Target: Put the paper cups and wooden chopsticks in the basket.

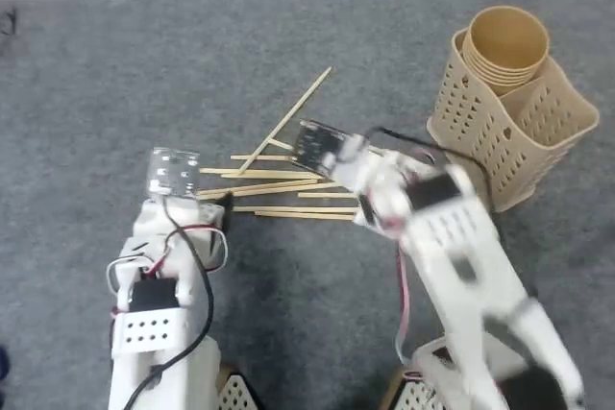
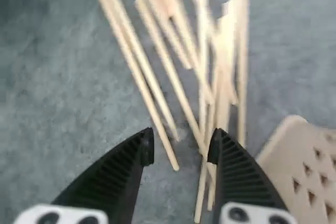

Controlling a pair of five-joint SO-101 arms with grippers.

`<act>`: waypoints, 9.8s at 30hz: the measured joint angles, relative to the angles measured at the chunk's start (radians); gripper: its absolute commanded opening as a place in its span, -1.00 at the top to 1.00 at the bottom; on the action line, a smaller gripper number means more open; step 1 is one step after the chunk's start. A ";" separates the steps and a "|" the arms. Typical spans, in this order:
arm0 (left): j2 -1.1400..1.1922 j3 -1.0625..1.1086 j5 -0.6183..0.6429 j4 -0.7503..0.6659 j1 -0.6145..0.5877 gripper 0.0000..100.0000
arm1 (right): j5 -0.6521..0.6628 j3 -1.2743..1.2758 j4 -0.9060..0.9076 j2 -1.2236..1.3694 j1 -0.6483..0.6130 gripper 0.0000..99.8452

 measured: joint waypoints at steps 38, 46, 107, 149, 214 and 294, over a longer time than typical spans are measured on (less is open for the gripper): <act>0.000 0.000 0.080 -0.014 -0.057 0.55 | 0.311 -0.669 0.279 0.913 0.011 0.63; 0.000 0.000 0.080 -0.014 -0.057 0.55 | 0.351 -0.669 0.328 0.914 0.011 0.84; 0.000 0.008 0.080 -0.038 -0.052 0.55 | -0.273 -0.941 0.017 -0.060 0.460 0.99; 0.000 0.008 0.080 -0.038 -0.052 0.55 | -0.173 -0.534 0.132 0.000 0.311 0.63; 0.000 0.008 0.080 -0.038 -0.077 0.55 | 0.150 -0.516 0.092 0.853 -0.089 0.71; 0.000 0.008 0.080 -0.038 -0.077 0.55 | -0.611 -0.224 -0.408 -0.072 0.801 0.56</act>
